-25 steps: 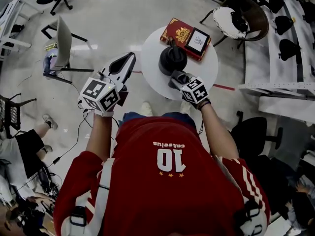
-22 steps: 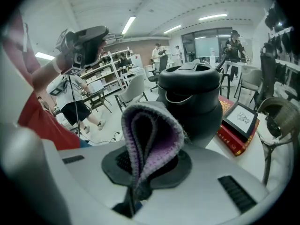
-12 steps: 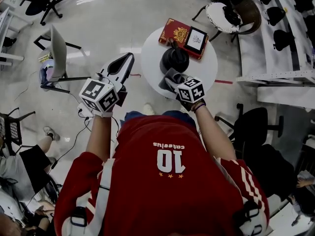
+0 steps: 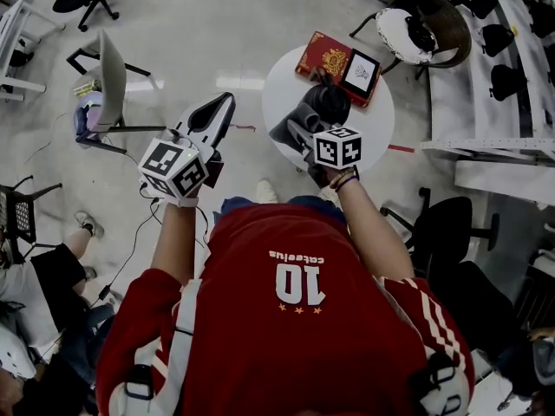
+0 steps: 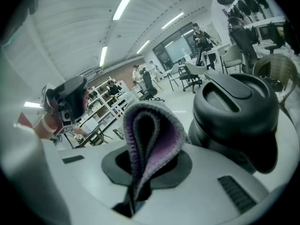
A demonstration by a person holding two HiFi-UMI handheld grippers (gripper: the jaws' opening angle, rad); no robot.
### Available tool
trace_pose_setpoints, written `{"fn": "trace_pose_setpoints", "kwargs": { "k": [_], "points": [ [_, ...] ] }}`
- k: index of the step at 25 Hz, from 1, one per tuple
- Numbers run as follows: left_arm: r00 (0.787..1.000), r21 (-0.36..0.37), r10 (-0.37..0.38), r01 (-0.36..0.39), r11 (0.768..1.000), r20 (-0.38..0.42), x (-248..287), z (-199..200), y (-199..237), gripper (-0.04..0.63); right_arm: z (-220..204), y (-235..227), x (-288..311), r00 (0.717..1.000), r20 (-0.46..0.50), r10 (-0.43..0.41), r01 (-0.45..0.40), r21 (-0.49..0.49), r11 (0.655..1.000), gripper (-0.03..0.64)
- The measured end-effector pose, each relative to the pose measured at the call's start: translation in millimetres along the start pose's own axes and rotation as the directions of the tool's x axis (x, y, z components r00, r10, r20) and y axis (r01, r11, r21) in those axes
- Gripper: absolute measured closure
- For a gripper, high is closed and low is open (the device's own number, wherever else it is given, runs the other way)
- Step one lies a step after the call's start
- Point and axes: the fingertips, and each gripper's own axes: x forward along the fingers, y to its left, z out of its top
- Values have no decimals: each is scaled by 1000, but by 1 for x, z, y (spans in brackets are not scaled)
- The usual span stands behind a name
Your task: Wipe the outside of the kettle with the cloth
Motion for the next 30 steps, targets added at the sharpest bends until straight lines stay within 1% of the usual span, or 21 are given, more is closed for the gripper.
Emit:
{"fn": "trace_pose_setpoints", "kwargs": {
  "k": [6, 12, 16, 21, 25, 28, 30],
  "points": [
    [998, -8, 59, -59, 998, 16, -23, 1, 12, 588, 25, 17, 4, 999, 39, 24, -22, -65, 998, 573],
    [997, -10, 77, -76, 997, 31, -23, 4, 5, 588, 38, 35, -13, 996, 43, 73, -64, -178, 982, 572],
    [996, 10, 80, -81, 997, 33, -14, 4, -5, 588, 53, 45, -35, 993, 60, 103, -84, -266, 960, 573],
    [995, 30, 93, -94, 995, 25, 3, 4, -24, 588, 75, 45, -67, 987, 89, 133, -90, -378, 922, 573],
    [993, 31, 113, -114, 993, 41, 17, 9, -35, 588, 94, 38, -89, 981, 105, 164, -107, -415, 904, 572],
    [991, 49, 126, -128, 991, 42, 32, 10, -50, 588, 109, 26, -107, 976, 108, 189, -121, -451, 884, 572],
    [988, 53, 145, -148, 988, 48, 41, 10, -59, 588, 119, 16, -118, 971, 114, 209, -135, -459, 878, 572]
  ]
}}
